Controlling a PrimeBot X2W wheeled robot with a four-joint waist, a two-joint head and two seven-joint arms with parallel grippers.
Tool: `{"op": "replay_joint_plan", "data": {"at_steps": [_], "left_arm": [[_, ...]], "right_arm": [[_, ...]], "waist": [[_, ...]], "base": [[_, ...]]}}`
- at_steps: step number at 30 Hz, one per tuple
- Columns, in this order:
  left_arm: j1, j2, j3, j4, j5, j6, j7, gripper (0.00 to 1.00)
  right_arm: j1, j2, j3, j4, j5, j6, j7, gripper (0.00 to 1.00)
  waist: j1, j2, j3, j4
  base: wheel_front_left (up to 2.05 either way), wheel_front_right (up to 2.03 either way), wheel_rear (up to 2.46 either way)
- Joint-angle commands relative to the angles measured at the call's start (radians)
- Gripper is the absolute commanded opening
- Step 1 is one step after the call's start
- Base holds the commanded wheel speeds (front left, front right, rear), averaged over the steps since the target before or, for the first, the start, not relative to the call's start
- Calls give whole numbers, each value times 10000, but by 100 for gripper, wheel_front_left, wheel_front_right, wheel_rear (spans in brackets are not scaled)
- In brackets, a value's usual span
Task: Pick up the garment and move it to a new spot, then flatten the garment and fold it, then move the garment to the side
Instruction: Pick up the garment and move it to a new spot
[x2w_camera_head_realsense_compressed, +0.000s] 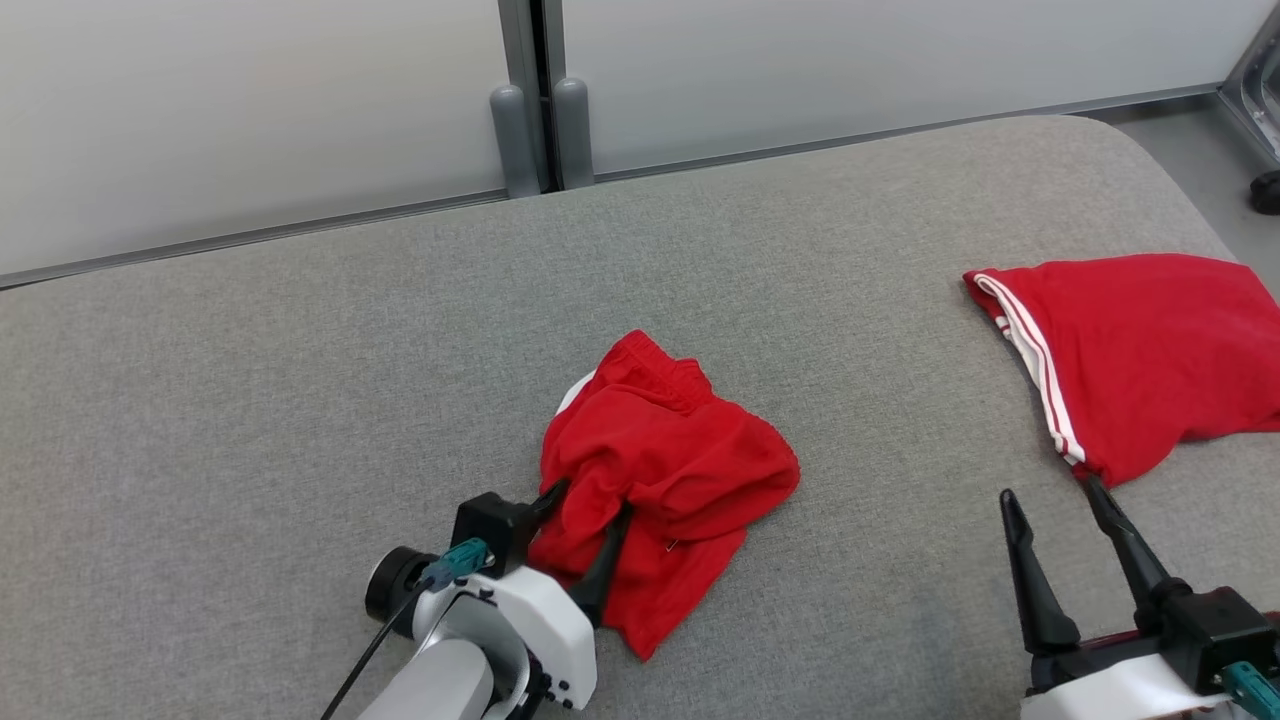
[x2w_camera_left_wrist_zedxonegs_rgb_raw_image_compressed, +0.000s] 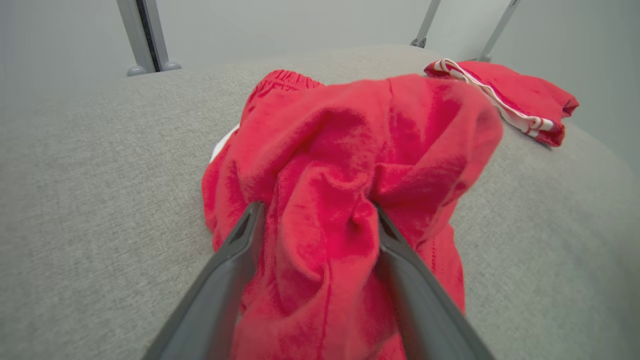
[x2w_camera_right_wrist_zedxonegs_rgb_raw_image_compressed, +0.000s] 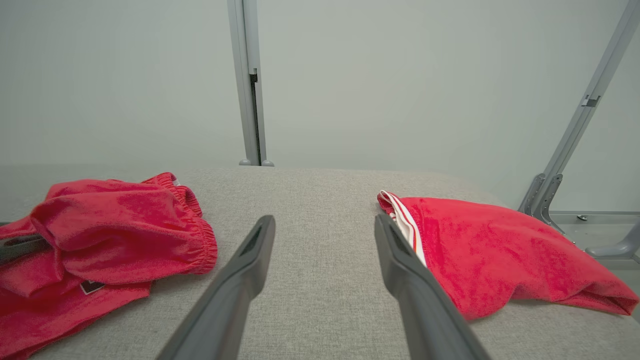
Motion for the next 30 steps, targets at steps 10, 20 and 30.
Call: {"op": "replay_joint_plan", "data": {"at_steps": [10,20,30], "left_arm": [[2715,776,2051,-2971,1228,1462,-533,100],[5337,476,4878,-5597,2245,1328,-529,100],[5662,250,6042,-5402,2586,128,-528,100]], "right_arm": [[133,-127,-956,-240,-303,-2,-3,100],[577,-74,-1327,-68,-401,-2,-3,100],[902,-5,-1297,152,-319,-2,-3,100]], "waist": [[0,0,-432,1142],[0,0,-1139,2168],[0,0,-1405,2392]], "base": [[0,0,0],[0,0,0],[0,0,0]]}}
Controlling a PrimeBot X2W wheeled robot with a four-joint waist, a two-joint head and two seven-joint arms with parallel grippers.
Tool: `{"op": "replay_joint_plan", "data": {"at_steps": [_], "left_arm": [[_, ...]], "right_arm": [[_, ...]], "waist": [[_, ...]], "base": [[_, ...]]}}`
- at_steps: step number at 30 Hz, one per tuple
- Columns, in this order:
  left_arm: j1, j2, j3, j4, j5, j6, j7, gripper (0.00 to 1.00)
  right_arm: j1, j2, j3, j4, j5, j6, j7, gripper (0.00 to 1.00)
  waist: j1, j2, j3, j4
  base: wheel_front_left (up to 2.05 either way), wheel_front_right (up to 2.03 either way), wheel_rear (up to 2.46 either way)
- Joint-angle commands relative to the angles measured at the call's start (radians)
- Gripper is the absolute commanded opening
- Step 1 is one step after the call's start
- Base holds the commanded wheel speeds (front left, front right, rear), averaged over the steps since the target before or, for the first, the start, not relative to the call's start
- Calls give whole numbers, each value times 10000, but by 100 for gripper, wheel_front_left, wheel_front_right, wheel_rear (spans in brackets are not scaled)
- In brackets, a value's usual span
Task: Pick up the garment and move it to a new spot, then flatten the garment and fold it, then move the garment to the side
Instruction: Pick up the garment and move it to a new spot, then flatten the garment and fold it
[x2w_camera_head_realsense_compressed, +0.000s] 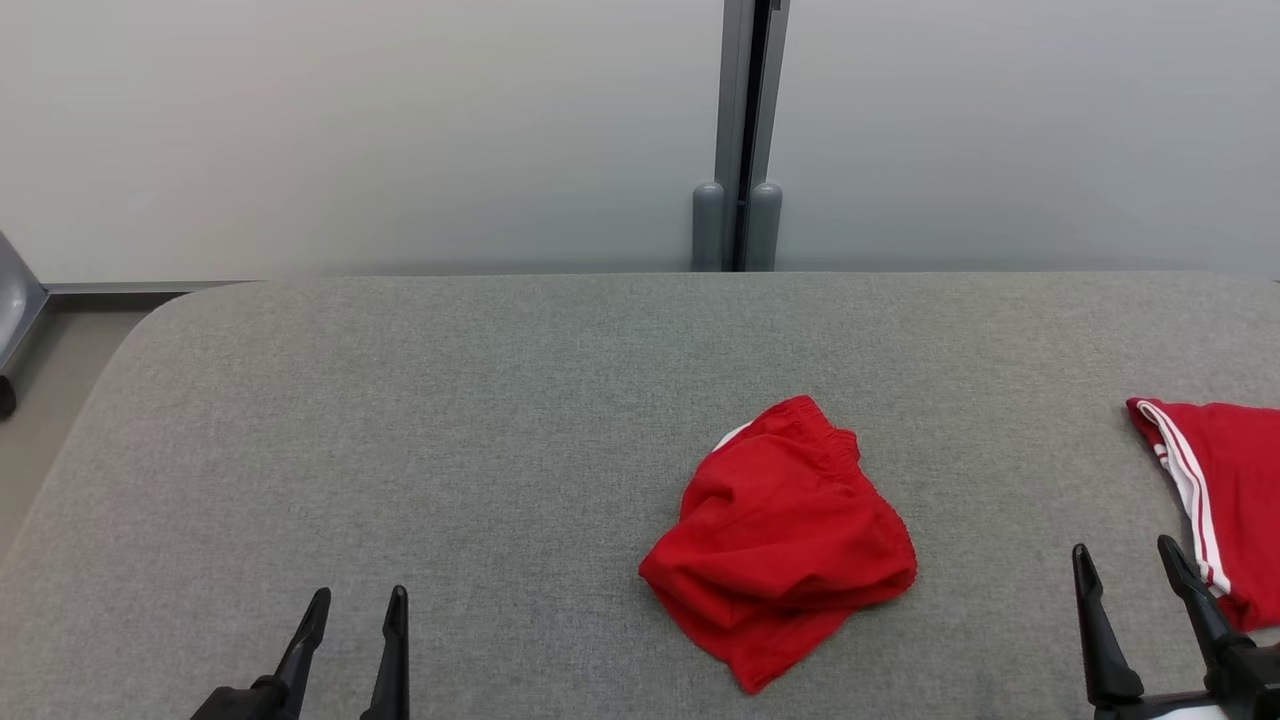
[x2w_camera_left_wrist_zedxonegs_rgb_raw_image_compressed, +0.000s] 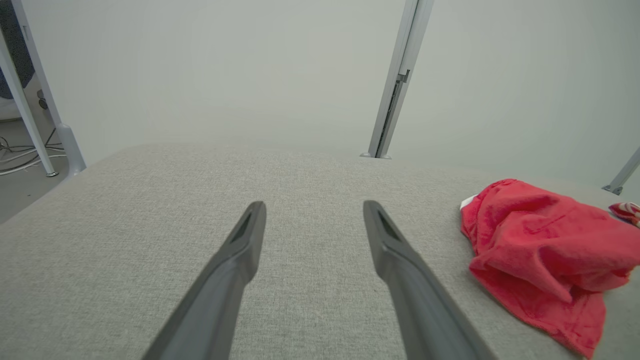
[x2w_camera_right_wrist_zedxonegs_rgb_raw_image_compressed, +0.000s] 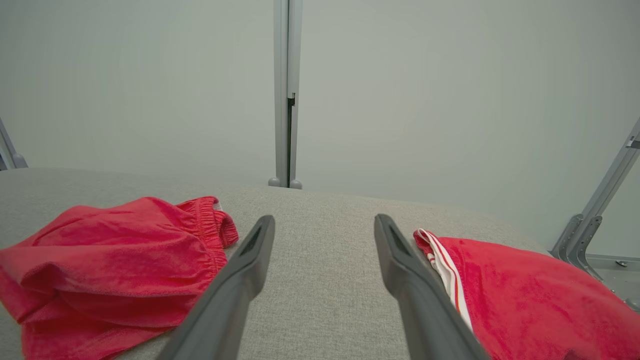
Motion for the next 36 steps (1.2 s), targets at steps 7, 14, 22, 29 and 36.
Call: {"op": "replay_joint_plan", "data": {"at_steps": [7,14,22,29,36], "left_arm": [[-166,-79,532,94,417,-363,-13,100],[-247,-151,766,109,615,-514,-13,100],[-1736,-232,-995,-36,862,-669,-13,100],[-4280,-223,-4816,738,452,-720,393,100],[-5974,-223,-7076,2850,49,-352,1511,100]], "right_arm": [[36,-1,121,109,130,-2,-3,100],[-66,1,216,166,261,-2,-3,100],[-414,-2,379,18,182,-2,-3,100],[-1221,-9,673,-73,372,-2,-3,100],[-1848,-8,1000,72,923,-2,-3,100]], "waist": [[0,0,-18,-82],[0,0,8,-152],[0,0,561,-475],[0,0,1661,-1340],[0,0,2378,-2577]], "base": [[0,0,0],[0,0,0],[0,0,0],[0,0,0],[0,0,0]]}}
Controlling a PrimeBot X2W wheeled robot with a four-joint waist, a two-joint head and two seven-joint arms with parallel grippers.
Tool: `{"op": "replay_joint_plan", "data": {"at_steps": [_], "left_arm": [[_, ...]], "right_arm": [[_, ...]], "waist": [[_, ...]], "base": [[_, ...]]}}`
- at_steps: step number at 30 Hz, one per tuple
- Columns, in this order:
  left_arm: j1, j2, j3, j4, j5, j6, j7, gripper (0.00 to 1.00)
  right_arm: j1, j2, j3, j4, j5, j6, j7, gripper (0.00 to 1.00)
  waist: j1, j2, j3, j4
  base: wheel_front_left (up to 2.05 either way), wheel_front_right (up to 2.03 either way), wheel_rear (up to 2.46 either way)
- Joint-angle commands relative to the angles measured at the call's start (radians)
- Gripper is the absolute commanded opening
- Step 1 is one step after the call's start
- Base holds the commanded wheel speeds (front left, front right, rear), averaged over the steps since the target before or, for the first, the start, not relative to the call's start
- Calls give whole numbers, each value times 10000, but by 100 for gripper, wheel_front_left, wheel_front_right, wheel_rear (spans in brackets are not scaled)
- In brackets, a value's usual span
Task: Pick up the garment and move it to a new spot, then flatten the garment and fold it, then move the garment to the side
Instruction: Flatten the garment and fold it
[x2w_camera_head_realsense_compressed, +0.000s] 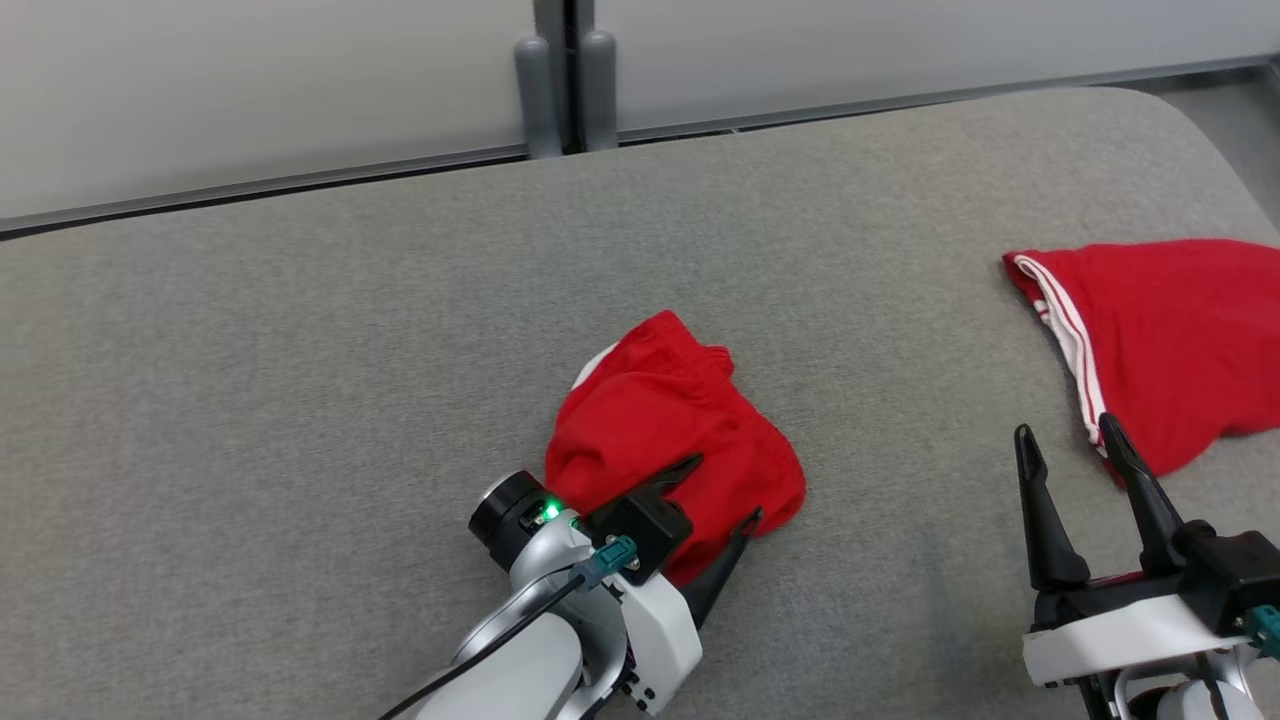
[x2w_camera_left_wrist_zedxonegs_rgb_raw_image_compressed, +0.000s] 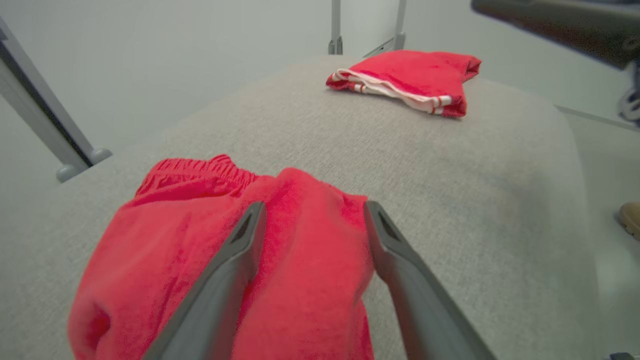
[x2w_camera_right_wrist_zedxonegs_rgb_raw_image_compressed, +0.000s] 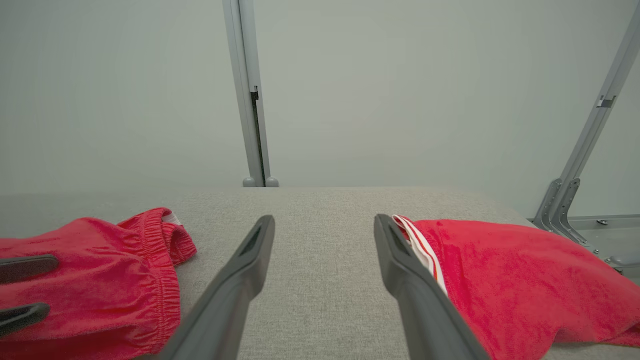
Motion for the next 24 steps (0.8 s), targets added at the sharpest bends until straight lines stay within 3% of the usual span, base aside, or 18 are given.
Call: {"op": "replay_joint_plan", "data": {"at_steps": [1,2,6,7,8,9,11,16,24], "left_arm": [[-462,56,-265,694,-106,352,264,100],[-462,56,-265,694,-106,352,264,100],[-956,63,-504,1793,-75,1026,763,100],[-1031,63,-545,2030,-119,1076,853,95],[-1104,64,-608,2272,-113,1071,948,40],[-1188,61,-621,2403,-164,1026,916,0],[-1297,58,-556,2469,-424,922,790,0],[-1773,48,-230,1043,-1933,1109,-185,0],[-1702,62,537,-1999,-6038,2215,-1339,0]], "right_arm": [[-119,-46,1,118,231,-2,-3,100],[-119,-46,1,118,231,-2,-3,100],[-155,-41,-53,187,510,-2,-3,100],[-120,-40,-76,192,555,-2,-3,100],[-78,-40,-78,197,586,-2,-3,100],[-43,-39,-70,199,601,-2,-3,100],[3,-41,-103,206,622,-2,-3,100],[84,-42,-282,275,478,-2,-3,100],[157,-39,-232,285,343,-2,-3,100]], "waist": [[0,-1,551,-871],[0,-1,551,-871],[0,-1,700,-1247],[0,-1,713,-1277],[0,-1,720,-1300],[0,-1,724,-1318],[0,-1,721,-1308],[0,-1,460,-990],[0,-1,6,-618]], "base": [[0,0,0],[0,0,0],[0,0,0],[0,0,0],[0,0,0],[0,0,0],[0,0,0],[0,0,0],[0,0,0]]}}
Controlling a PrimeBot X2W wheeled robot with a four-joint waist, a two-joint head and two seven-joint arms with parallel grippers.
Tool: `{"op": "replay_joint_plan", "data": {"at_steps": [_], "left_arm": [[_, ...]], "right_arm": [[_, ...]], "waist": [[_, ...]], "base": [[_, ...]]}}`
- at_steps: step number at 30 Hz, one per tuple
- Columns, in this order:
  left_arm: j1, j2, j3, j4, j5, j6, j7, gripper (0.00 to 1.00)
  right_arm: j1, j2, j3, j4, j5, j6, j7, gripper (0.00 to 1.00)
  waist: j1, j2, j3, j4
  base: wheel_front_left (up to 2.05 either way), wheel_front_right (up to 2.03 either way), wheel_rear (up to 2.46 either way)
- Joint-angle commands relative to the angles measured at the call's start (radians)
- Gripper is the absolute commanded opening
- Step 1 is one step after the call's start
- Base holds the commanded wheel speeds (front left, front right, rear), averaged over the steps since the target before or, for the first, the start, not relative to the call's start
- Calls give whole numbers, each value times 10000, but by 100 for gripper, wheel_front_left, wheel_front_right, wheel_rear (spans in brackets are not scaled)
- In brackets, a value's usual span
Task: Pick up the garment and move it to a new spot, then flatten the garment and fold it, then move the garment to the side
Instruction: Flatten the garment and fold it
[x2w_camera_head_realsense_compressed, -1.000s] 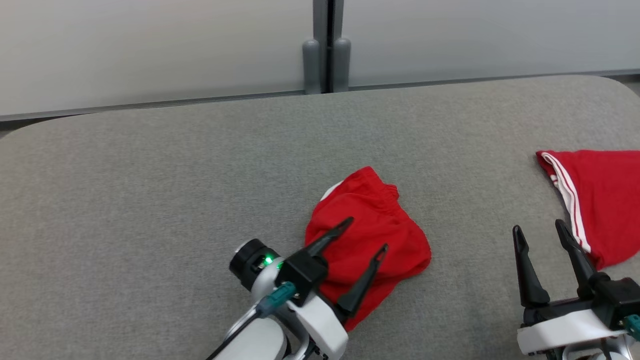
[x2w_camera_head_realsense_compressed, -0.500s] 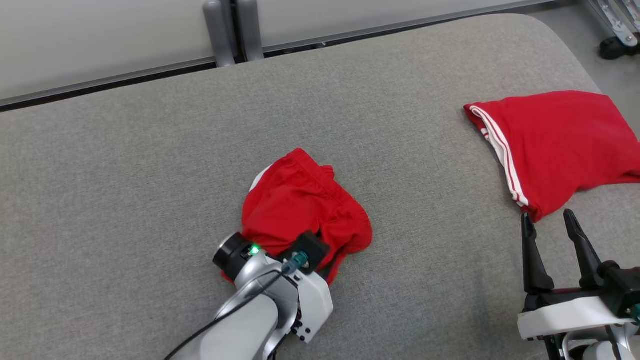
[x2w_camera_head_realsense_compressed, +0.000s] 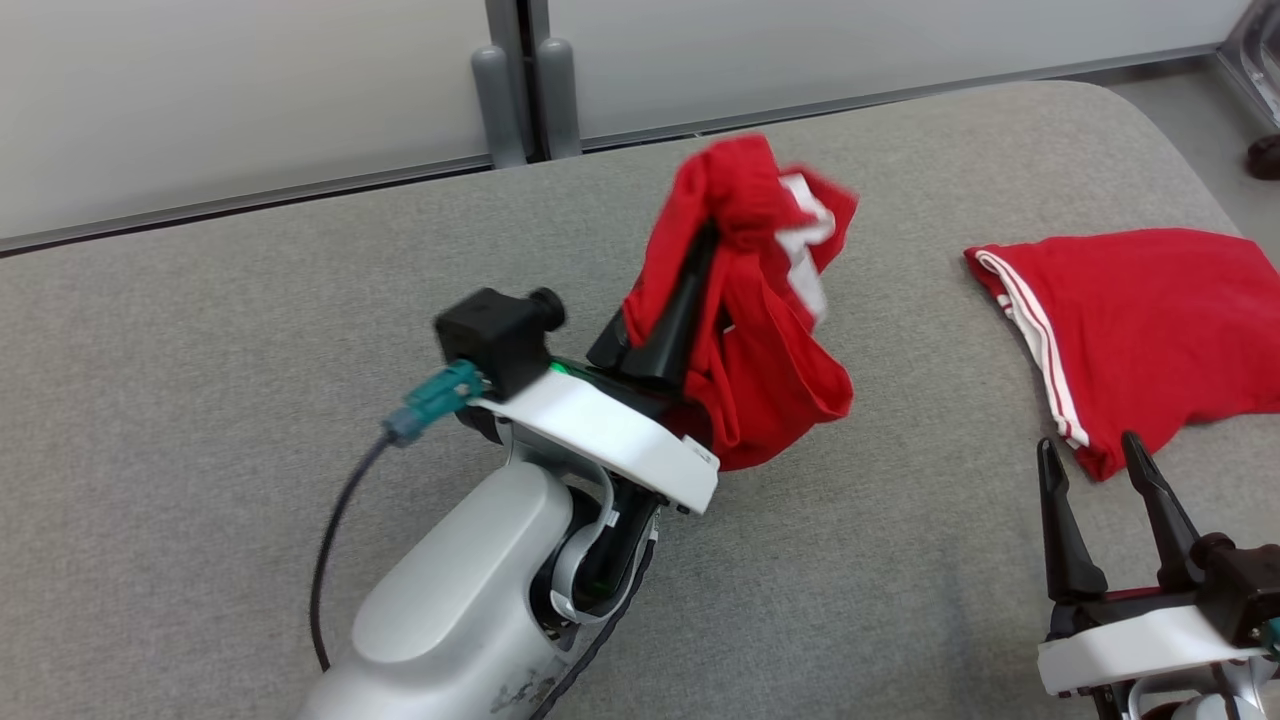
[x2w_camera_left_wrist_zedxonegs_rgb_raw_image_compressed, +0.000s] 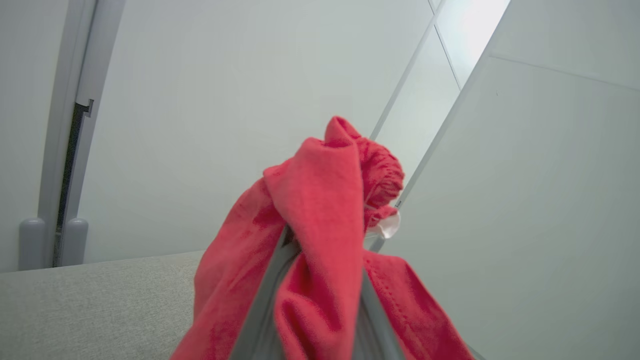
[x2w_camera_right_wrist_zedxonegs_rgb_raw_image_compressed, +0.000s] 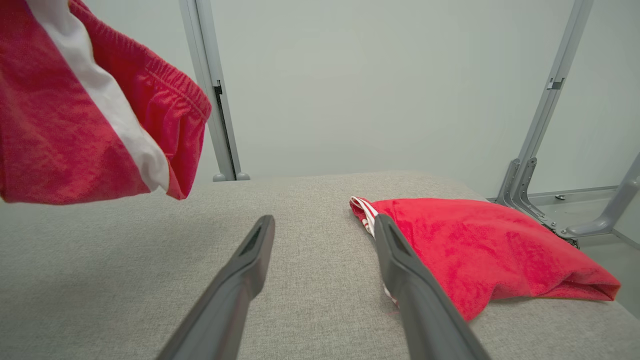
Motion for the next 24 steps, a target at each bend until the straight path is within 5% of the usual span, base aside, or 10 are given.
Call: {"op": "replay_joint_plan", "data": {"at_steps": [1,5,8,10,11,13,14,24], "left_arm": [[279,71,206,-334,-757,240,-78,0],[1303,74,1236,-994,-2016,361,-79,10],[2064,54,1680,-589,-2039,-23,-87,9],[2626,51,1783,-140,-2152,-199,-81,20],[2767,52,1860,7,-2007,-285,-83,28],[3177,61,2060,267,-2049,-372,-87,63],[3311,52,2148,325,-1841,-425,-89,100],[4862,55,3507,-60,219,-342,-84,100]], "right_arm": [[87,-45,-7,3,-70,-2,-3,100],[95,-46,-50,-67,-176,-2,-3,100],[83,-46,-76,-46,-312,-2,-3,100],[103,-49,-132,-51,-402,-2,-3,100],[92,-48,-157,-74,-414,-2,-3,100],[65,-48,-215,-110,-497,-2,-3,100],[79,-48,-249,-126,-524,-2,-3,100],[246,-46,-368,-108,-618,-2,-3,100]], "waist": [[0,-1,-56,145],[0,-1,115,393],[0,-1,233,587],[0,-1,301,705],[0,-1,346,758],[0,-1,392,871],[0,-1,396,937],[0,-1,31,1223]], "base": [[0,0,0],[0,0,0],[0,0,0],[0,0,0],[0,0,0],[0,0,0],[0,0,0],[0,0,0]]}}
